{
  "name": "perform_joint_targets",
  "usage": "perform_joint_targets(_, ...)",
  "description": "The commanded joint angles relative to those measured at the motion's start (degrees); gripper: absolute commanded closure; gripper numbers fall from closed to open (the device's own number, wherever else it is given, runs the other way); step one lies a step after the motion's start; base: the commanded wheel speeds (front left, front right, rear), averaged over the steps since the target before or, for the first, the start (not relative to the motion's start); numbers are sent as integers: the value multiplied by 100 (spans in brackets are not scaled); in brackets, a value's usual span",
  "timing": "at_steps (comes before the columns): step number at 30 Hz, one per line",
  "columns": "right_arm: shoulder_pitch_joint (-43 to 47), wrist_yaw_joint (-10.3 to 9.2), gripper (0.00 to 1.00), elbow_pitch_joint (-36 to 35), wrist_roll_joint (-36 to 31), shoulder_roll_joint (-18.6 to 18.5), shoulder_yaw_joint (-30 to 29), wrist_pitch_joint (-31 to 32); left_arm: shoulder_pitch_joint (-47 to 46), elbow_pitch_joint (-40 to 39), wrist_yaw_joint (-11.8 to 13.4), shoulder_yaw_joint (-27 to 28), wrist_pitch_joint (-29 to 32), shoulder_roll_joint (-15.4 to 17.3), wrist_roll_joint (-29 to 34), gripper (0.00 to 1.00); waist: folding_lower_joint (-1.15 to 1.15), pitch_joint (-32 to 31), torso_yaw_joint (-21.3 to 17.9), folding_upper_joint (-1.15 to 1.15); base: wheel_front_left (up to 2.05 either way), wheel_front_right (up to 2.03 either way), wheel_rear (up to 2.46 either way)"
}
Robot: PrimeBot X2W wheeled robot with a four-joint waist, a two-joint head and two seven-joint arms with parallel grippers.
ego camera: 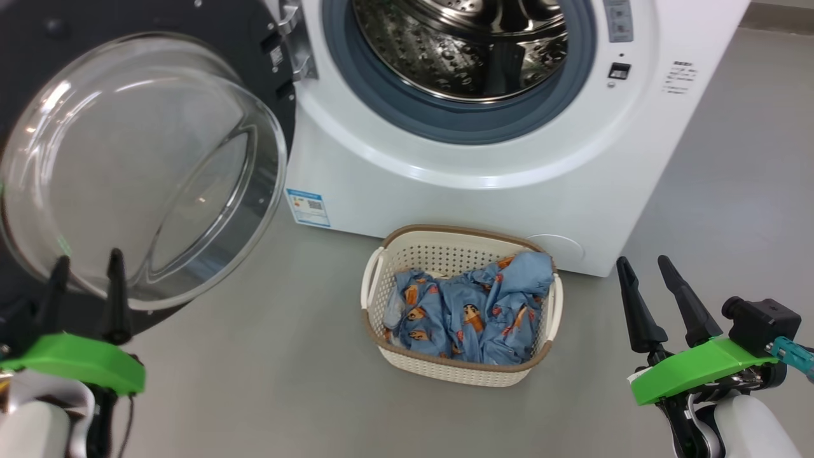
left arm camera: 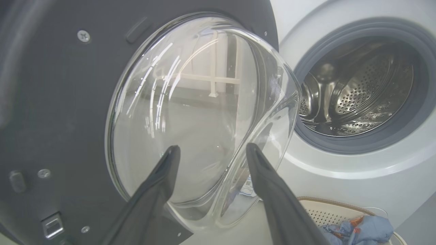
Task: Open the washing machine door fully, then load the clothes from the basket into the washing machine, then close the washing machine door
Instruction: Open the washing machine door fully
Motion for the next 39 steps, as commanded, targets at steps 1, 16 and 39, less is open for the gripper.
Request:
perform_joint_targets(1,-6,13,0,-146,19,-75,169,-74,48,-407,103,203,-22,199,-20,0,0,-66,-123,0,0,0,0)
perform_joint_targets(16,30,13,0,-172,-60,-215,432,-74,1052,-1822,563,-83,57,-186,84,0,0,-315,-955,0,0,0,0)
perform_joint_targets(39,37,13,0,-294,-246,-370,464,-74,1354,-1855,426,-90,-83,-532,250,0,0,-404,-1740,0,0,0,0)
